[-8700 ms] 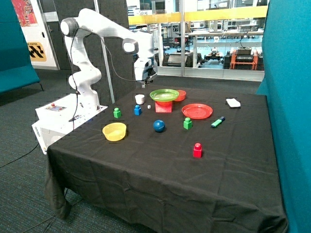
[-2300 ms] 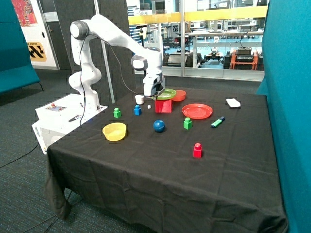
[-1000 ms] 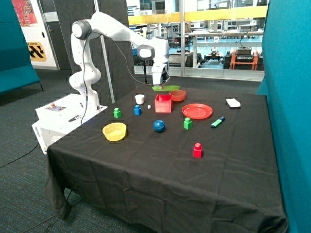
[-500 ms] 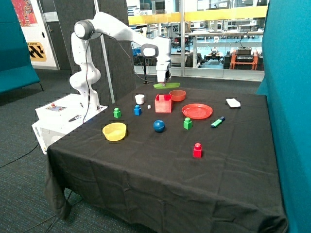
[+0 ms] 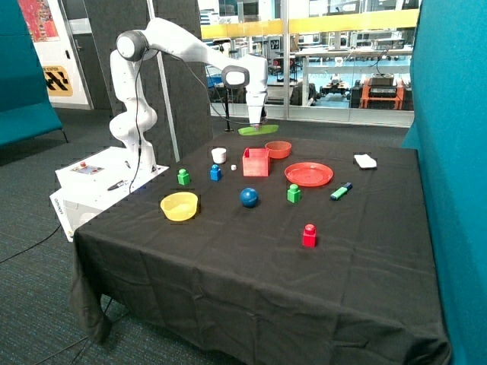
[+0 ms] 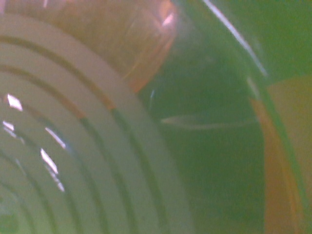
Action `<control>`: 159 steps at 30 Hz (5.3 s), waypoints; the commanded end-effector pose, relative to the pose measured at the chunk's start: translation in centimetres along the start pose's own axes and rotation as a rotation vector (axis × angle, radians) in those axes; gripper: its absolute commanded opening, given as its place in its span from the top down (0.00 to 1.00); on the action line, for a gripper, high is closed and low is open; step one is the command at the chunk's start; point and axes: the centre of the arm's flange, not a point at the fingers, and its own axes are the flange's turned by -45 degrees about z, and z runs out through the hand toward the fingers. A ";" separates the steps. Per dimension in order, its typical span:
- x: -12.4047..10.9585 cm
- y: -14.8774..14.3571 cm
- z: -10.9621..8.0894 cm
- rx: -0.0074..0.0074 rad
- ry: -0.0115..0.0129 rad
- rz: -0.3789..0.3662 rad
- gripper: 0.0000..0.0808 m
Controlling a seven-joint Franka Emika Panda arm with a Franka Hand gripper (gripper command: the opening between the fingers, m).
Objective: Put the ball in the red pot
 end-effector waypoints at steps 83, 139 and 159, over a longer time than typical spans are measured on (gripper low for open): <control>-5.8 -10.9 6.5 0.0011 0.0109 -0.320 1.00; -4.4 -7.3 9.9 0.0018 0.0108 -0.191 1.00; -4.1 -7.4 9.1 0.0017 0.0108 -0.211 0.55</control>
